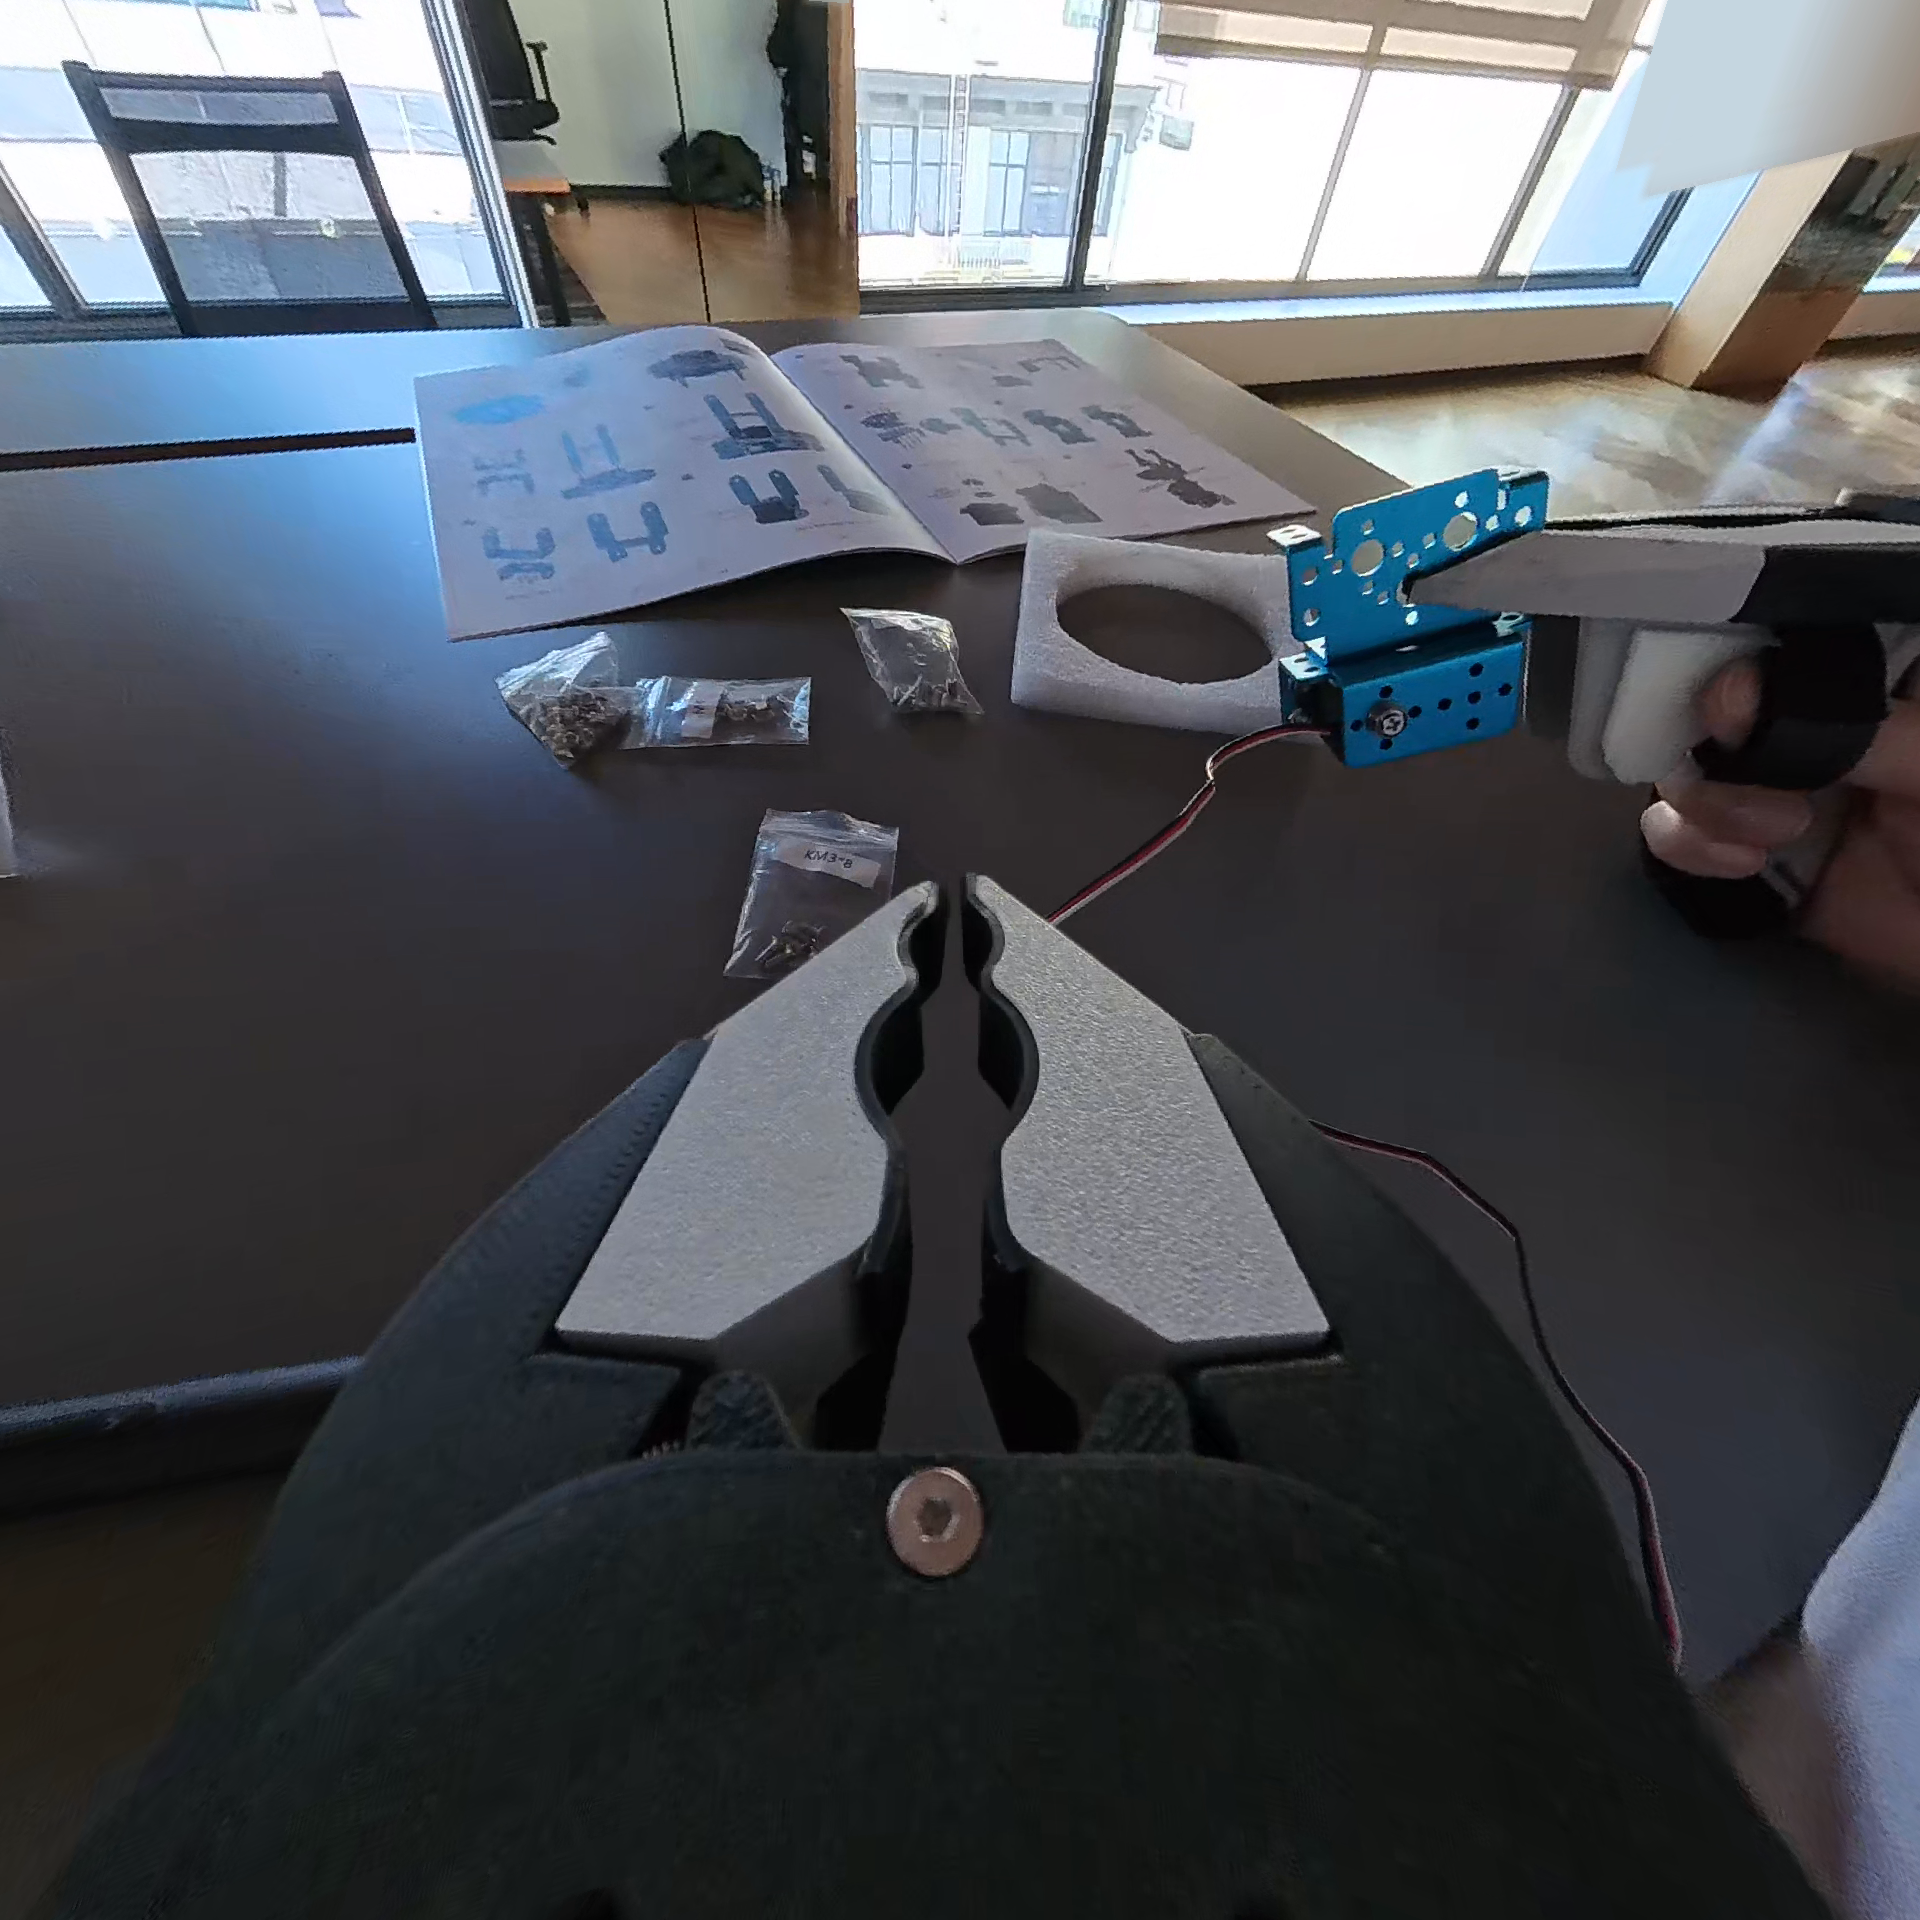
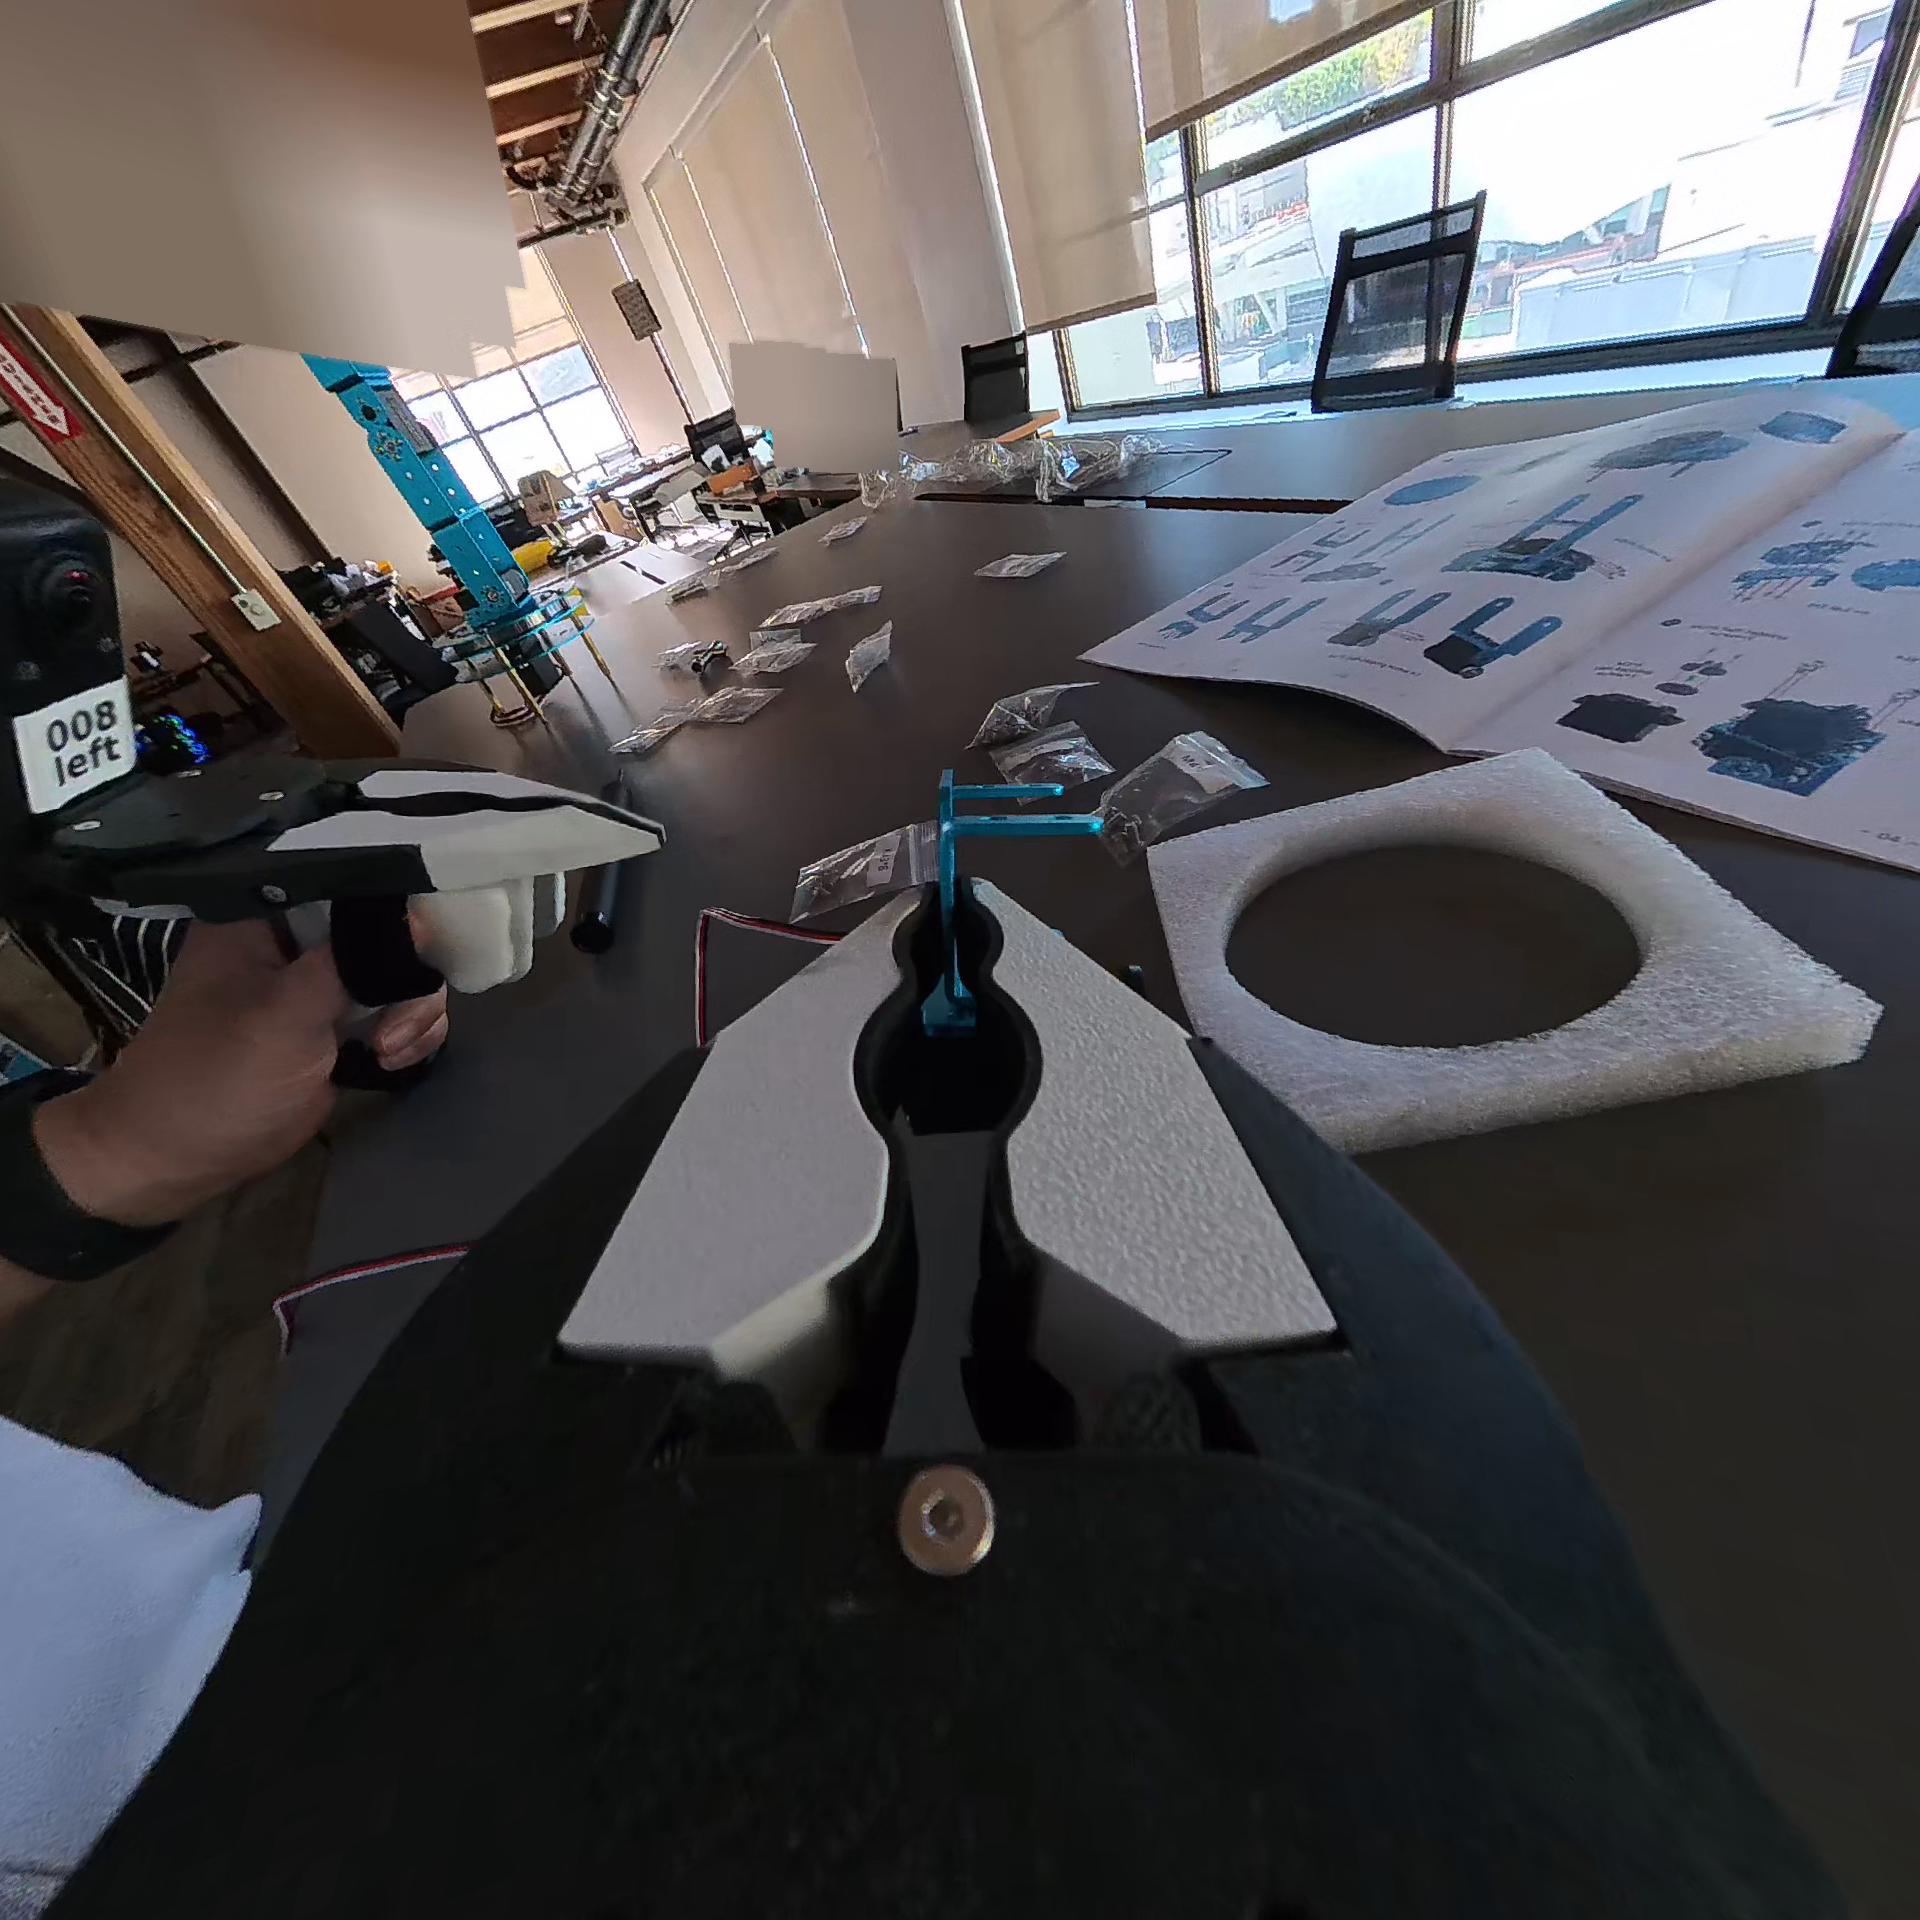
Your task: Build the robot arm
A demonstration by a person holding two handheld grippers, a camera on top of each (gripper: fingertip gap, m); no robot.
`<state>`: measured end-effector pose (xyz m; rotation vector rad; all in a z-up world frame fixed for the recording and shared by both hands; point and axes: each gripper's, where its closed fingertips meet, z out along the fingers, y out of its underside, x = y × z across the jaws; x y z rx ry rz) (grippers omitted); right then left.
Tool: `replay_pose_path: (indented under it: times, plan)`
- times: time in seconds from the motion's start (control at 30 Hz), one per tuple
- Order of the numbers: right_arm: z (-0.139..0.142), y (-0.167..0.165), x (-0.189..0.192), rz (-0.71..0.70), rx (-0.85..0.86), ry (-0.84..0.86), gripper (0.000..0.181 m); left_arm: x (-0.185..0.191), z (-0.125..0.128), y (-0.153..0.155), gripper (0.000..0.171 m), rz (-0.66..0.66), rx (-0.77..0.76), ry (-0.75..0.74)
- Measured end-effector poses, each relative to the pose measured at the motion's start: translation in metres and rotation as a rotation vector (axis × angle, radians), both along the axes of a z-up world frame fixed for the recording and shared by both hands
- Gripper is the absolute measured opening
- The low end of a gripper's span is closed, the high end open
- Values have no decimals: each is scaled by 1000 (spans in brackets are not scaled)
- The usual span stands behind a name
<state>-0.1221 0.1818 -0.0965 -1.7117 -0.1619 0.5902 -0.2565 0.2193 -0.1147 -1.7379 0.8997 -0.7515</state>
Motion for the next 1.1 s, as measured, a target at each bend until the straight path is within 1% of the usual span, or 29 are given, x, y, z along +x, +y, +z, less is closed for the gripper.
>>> replay_pose_path:
  times: [0.13, 0.37, 0.63, 0.77, 0.93, 1.1]
  plan:
    - [0, 0, 2, -10, -6, 10, 2, 3, -3, -3, 0, -34, -25, 3]
    - [-1, 1, -1, -17, 4, -39, 2, 2, 2, -7, 0, -64, -22, -37]
    - [-1, 3, -2, -36, 19, -88, 2, 6, 6, -18, 0, -123, 45, -29]
    - [-1, 3, -3, -40, 26, -101, 2, 6, 10, -22, 0, -143, 56, -52]
    - [2, 2, -3, -36, 41, -90, 2, 1, 18, -21, 0, -128, 76, -105]
    - [5, -3, -1, -29, 36, -11, 2, 2, 12, -16, 0, -114, 27, -88]
